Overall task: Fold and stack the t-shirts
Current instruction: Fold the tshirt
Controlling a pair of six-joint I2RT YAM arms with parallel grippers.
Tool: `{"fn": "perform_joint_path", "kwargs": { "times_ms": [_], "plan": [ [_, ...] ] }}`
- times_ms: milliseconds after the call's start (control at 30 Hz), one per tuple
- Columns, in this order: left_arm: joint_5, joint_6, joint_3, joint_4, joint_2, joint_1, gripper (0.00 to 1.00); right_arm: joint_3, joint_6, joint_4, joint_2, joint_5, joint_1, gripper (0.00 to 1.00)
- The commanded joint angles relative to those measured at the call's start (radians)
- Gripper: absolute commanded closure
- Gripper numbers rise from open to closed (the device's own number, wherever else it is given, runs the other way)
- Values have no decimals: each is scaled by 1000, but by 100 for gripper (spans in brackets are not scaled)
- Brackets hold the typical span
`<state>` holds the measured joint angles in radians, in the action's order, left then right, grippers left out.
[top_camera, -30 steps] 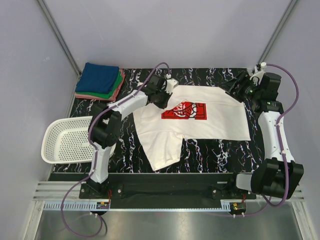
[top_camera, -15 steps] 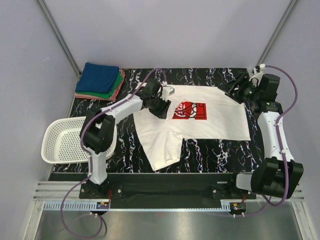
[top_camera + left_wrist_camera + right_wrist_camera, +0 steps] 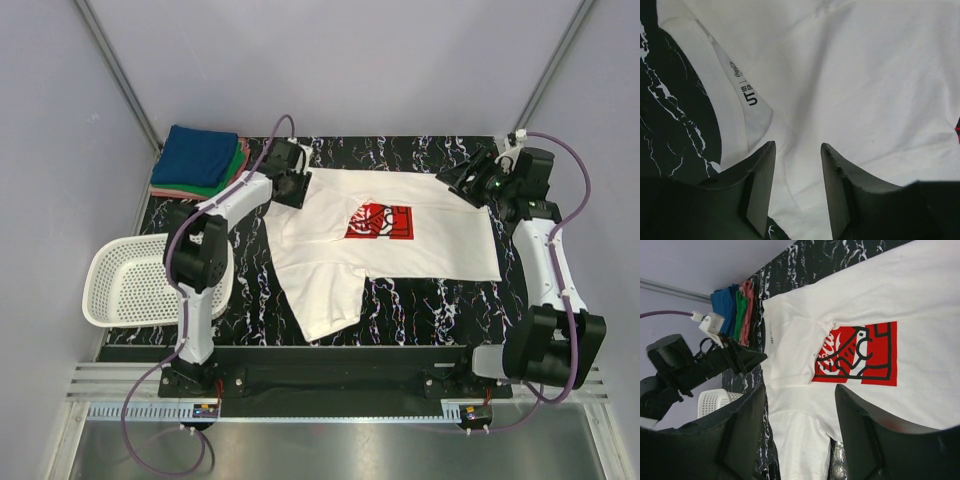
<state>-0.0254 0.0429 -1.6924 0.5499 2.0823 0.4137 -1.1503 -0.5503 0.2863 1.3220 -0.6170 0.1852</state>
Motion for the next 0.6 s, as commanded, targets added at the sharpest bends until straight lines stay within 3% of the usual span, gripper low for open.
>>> {"fn": "perform_joint_path", "kwargs": {
  "times_ms": [0, 167, 333, 567],
  "plan": [
    [-68, 104, -25, 15, -13, -68, 53, -17, 10, 36, 96, 95, -42, 35],
    [-11, 109, -196, 70, 82, -131, 53, -81, 3, 70, 235, 189, -218, 39],
    [-37, 106, -352, 119, 189, -135, 53, -94, -86, -10, 351, 249, -378, 43],
    [53, 120, -408, 59, 252, -144, 53, -94, -123, -77, 486, 323, -524, 41]
  ]
}}
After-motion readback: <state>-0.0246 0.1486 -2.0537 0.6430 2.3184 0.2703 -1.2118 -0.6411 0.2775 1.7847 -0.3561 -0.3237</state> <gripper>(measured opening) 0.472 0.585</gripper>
